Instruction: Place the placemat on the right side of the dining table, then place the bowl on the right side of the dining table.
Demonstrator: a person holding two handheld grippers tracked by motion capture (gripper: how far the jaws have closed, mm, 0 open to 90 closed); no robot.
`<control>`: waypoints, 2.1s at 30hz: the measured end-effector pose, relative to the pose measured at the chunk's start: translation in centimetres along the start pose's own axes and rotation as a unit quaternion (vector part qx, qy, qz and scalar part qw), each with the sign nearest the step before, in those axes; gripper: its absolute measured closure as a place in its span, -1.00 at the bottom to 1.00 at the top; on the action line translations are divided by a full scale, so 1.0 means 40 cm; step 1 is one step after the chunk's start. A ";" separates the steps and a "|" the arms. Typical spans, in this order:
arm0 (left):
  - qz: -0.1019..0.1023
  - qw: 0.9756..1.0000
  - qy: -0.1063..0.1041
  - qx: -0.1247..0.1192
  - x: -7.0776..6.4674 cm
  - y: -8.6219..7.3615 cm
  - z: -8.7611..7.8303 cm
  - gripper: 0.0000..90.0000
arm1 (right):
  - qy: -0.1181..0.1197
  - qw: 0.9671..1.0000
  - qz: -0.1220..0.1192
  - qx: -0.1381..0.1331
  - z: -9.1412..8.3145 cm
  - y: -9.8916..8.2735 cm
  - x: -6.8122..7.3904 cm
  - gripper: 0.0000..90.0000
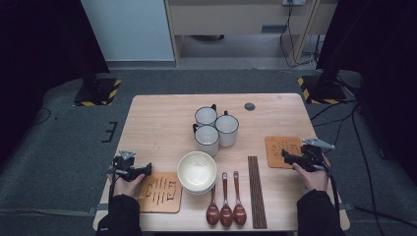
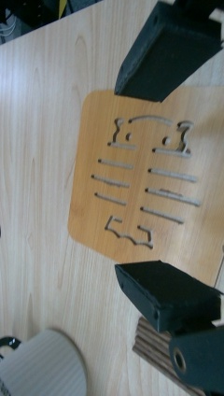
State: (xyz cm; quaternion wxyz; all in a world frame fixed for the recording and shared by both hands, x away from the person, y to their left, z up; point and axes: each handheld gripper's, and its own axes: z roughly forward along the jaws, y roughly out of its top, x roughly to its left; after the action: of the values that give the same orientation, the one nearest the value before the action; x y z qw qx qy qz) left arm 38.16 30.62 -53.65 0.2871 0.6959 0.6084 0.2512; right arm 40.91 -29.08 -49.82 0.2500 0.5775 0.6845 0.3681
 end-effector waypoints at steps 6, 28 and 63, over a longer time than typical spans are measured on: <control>-0.011 1.000 0.002 -0.003 0.007 0.001 -0.012 -0.74 | 0.010 1.000 -0.003 -0.005 -0.005 0.004 0.012 -0.84; -0.008 0.993 -0.064 -0.101 -0.032 0.057 -0.122 -0.45 | 0.039 0.998 -0.018 -0.045 -0.073 0.052 0.063 -0.58; 0.016 0.977 -0.128 -0.170 -0.111 0.114 -0.222 -0.33 | 0.116 0.989 -0.050 -0.079 -0.129 0.119 0.189 -0.47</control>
State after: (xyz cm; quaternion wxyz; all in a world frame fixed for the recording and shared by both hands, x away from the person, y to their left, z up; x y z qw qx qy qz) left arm 34.55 26.64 -44.13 0.4726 0.6729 0.5040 0.2642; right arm 38.26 -22.53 -42.31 0.2320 0.4748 0.7054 0.4724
